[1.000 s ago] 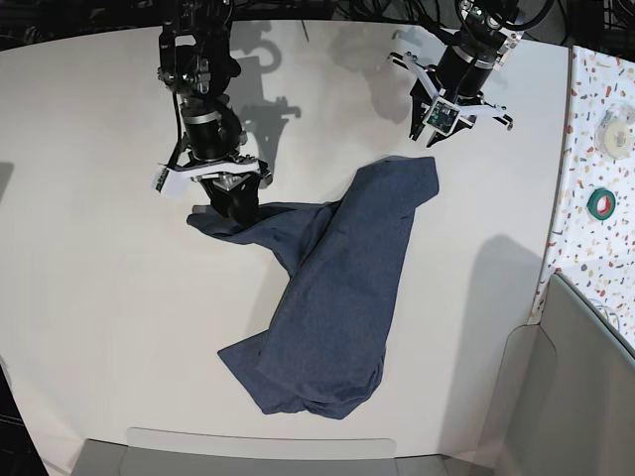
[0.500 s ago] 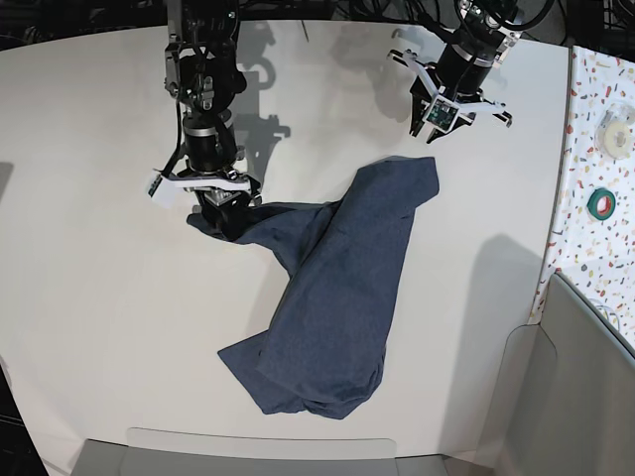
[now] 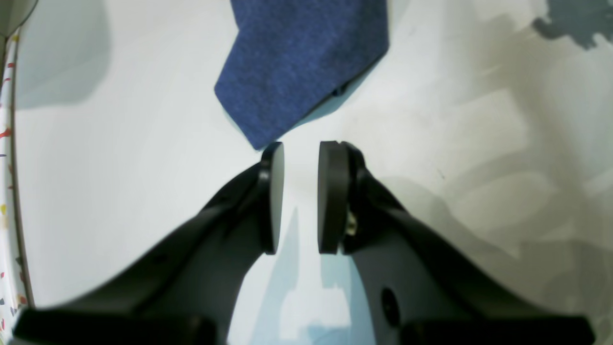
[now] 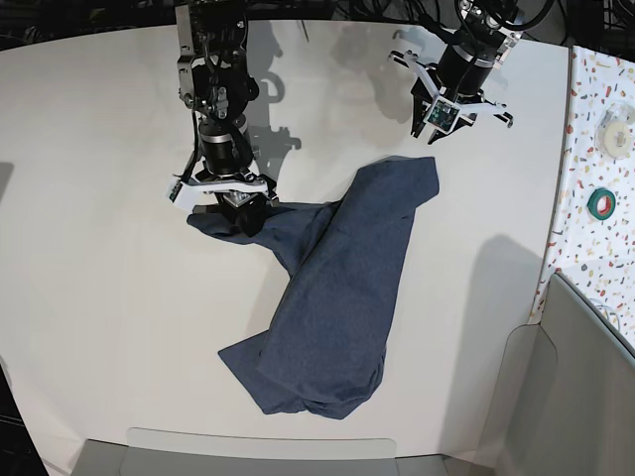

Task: Layout the t-shirt on the table in an organized manner, then fold the t-shirt properly
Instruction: 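Move the left gripper to the shirt's shoulder edge and grasp it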

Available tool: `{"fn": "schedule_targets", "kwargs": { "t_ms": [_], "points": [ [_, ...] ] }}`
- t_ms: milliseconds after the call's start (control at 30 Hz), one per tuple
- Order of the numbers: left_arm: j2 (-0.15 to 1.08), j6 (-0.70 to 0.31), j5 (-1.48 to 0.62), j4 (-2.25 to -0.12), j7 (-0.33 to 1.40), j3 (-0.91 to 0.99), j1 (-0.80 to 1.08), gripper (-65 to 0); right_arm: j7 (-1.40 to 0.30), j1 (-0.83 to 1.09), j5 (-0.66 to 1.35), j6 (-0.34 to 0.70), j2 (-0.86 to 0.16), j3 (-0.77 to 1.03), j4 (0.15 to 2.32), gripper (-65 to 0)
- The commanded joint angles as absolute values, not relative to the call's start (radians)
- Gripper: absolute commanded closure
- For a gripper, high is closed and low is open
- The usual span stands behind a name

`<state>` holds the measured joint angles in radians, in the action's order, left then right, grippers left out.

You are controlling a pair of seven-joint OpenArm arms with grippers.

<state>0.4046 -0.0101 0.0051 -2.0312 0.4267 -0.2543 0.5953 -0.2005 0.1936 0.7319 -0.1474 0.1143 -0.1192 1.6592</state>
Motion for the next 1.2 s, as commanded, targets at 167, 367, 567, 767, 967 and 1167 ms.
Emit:
{"fn": "schedule_targets", "kwargs": {
  "t_ms": [167, 367, 567, 767, 967, 1167],
  "points": [
    [0.409, -0.005, 0.007, -2.046, 0.410, -0.251, 0.601, -12.5, -0.179, 0.145, 0.730, -0.133, 0.120, -0.157, 1.661, -23.6],
    [0.409, -0.005, 0.007, -2.046, 0.410, -0.251, 0.601, -12.5, -0.179, 0.127, 0.730, -0.133, 0.120, -0.162, 1.630, -23.5],
    [0.409, -0.005, 0.007, -2.046, 0.410, -0.249, 0.601, -12.5, -0.183, 0.116, 0.730, -0.133, 0.114, -0.159, 1.618, -2.9],
    [0.409, -0.005, 0.007, -2.048, 0.410, -0.249, 0.599, -12.5, -0.274, 0.085, 0.728, -0.133, 0.094, -0.153, 1.696, 0.0],
    [0.415, -0.007, 0.012, -2.052, 0.410, -0.298, 0.591, -13.2, -0.275, 0.114, 0.728, -0.133, -0.019, -0.153, 1.814, 0.0],
    [0.507, -0.030, 0.199, -2.051, 0.452, -0.545, 0.506, -20.7, -0.271, 0.200, 0.728, -0.133, -0.102, -0.154, 1.831, 0.0]
  ]
}}
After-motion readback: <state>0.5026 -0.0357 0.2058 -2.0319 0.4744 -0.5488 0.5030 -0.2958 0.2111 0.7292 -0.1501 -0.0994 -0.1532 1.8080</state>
